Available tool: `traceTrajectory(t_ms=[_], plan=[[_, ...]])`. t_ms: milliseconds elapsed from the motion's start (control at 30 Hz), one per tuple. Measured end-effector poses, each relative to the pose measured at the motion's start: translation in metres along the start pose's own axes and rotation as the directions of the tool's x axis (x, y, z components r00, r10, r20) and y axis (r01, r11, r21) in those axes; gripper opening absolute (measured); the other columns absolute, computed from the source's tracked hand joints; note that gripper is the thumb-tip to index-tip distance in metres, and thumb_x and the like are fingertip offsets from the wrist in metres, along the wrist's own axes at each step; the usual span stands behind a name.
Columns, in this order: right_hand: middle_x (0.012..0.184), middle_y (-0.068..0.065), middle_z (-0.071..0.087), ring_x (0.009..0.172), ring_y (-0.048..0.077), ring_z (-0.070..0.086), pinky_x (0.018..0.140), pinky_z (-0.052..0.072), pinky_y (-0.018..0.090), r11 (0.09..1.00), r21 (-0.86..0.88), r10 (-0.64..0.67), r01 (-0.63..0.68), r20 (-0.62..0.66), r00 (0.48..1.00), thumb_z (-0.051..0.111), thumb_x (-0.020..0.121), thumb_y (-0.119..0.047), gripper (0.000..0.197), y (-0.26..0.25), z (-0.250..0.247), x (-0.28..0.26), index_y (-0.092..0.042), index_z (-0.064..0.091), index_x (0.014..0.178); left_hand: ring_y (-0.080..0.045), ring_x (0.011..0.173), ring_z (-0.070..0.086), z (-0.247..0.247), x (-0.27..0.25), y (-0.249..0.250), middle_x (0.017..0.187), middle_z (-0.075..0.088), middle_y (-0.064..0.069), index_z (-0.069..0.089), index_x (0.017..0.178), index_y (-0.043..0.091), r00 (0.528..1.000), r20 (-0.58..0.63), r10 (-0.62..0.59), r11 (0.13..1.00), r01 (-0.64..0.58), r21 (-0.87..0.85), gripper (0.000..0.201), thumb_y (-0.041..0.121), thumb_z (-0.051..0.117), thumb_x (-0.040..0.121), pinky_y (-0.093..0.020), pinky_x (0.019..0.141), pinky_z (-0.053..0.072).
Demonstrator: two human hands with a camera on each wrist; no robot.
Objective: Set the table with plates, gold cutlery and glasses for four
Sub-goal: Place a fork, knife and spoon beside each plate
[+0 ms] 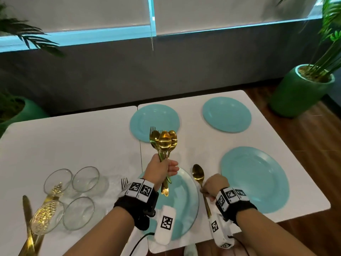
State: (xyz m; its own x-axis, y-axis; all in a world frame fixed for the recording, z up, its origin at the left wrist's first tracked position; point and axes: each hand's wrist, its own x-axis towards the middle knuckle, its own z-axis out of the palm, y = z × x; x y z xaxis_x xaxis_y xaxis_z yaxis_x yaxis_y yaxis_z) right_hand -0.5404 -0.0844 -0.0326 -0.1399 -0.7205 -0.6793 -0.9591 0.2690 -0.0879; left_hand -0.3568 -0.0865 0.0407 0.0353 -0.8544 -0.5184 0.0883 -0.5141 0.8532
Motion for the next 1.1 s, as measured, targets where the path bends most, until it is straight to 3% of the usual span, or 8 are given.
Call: traceTrajectory(t_ms=[133,267,367,533,633,733,967,1100], plan=[[0.073,0.003,0.072,0.064,0.017,0.066,0.073,0.059,0.028,0.979,0.203,-0.005,0.0,0.023,1.0,0.071,0.079,-0.033,0.026,0.0,0.003,0.0,-0.008,0.072,0.071,-0.018,0.062,0.055,0.007,0.004,0.001,0.084,0.056,-0.014,0.044,0.093,0.006,1.0,-0.011,-0.009,1.0,0.009,-0.026,0.011,-0.001,0.036,0.095,-0.031,0.069,0.051],[0.069,0.003,0.071,0.055,0.017,0.064,0.066,0.06,0.027,0.969,0.247,0.001,-0.006,0.018,1.0,0.072,0.079,-0.029,0.025,0.0,0.004,0.0,-0.004,0.075,0.078,-0.018,0.071,0.058,0.011,0.006,0.0,0.087,0.058,-0.01,0.047,0.097,0.009,0.999,-0.038,-0.01,1.0,0.01,0.005,0.01,0.004,0.038,0.097,-0.035,0.08,0.054],[0.054,-0.003,0.063,0.039,0.009,0.058,0.045,0.051,0.017,0.97,0.244,0.011,-0.016,0.021,1.0,0.071,0.079,-0.026,0.021,0.0,-0.001,-0.004,-0.007,0.073,0.071,-0.017,0.073,0.054,0.013,0.006,0.0,0.085,0.051,-0.007,0.045,0.104,0.005,0.998,-0.064,-0.018,1.0,0.018,-0.006,0.01,0.004,0.039,0.097,-0.035,0.081,0.054],[0.088,0.003,0.074,0.078,0.017,0.069,0.075,0.055,0.026,0.988,0.122,-0.082,0.091,-0.073,0.994,0.056,0.086,-0.031,0.029,-0.004,-0.033,-0.016,-0.007,0.072,0.08,-0.016,0.068,0.051,0.013,0.006,-0.002,0.079,0.049,-0.008,0.047,0.093,0.008,0.997,-0.068,-0.037,0.998,0.034,-0.044,0.011,0.002,0.039,0.097,-0.029,0.073,0.052],[0.082,-0.001,0.071,0.06,0.012,0.06,0.055,0.049,0.022,0.813,0.545,-0.161,0.207,-0.131,0.978,0.061,0.088,-0.033,0.022,-0.012,-0.056,-0.026,-0.014,0.07,0.087,-0.016,0.064,0.048,0.017,0.003,-0.006,0.075,0.048,-0.009,0.045,0.087,0.009,0.998,-0.056,-0.041,0.997,0.037,-0.072,0.015,0.001,0.038,0.097,-0.027,0.065,0.048],[0.079,-0.003,0.069,0.052,0.009,0.053,0.046,0.042,0.018,0.628,0.717,-0.265,0.301,-0.167,0.95,0.066,0.085,-0.031,0.011,-0.028,-0.065,-0.04,-0.021,0.069,0.083,-0.017,0.061,0.048,0.024,0.0,-0.012,0.076,0.049,-0.011,0.044,0.094,0.006,0.998,-0.038,-0.053,0.995,0.05,-0.086,0.008,0.001,0.038,0.097,-0.025,0.057,0.047],[0.081,0.002,0.073,0.069,0.012,0.069,0.045,0.038,0.015,0.596,0.758,-0.216,0.264,-0.165,0.962,0.076,0.077,-0.027,0.012,-0.031,-0.059,-0.041,-0.015,0.074,0.079,-0.022,0.078,0.067,0.04,-0.006,-0.018,0.101,0.063,-0.018,0.044,0.114,0.006,0.997,0.021,-0.068,0.995,0.07,-0.073,0.016,0.008,0.039,0.099,-0.033,0.073,0.056],[0.072,-0.002,0.064,0.054,0.006,0.055,0.047,0.04,0.018,0.586,0.775,-0.203,0.237,-0.142,0.969,0.067,0.086,-0.019,0.009,-0.013,-0.073,-0.042,-0.015,0.066,0.077,-0.026,0.08,0.071,0.052,-0.007,-0.011,0.093,0.069,-0.018,0.046,0.108,0.008,0.995,0.083,-0.058,0.998,0.058,-0.003,0.014,0.007,0.046,0.095,-0.036,0.07,0.058]])
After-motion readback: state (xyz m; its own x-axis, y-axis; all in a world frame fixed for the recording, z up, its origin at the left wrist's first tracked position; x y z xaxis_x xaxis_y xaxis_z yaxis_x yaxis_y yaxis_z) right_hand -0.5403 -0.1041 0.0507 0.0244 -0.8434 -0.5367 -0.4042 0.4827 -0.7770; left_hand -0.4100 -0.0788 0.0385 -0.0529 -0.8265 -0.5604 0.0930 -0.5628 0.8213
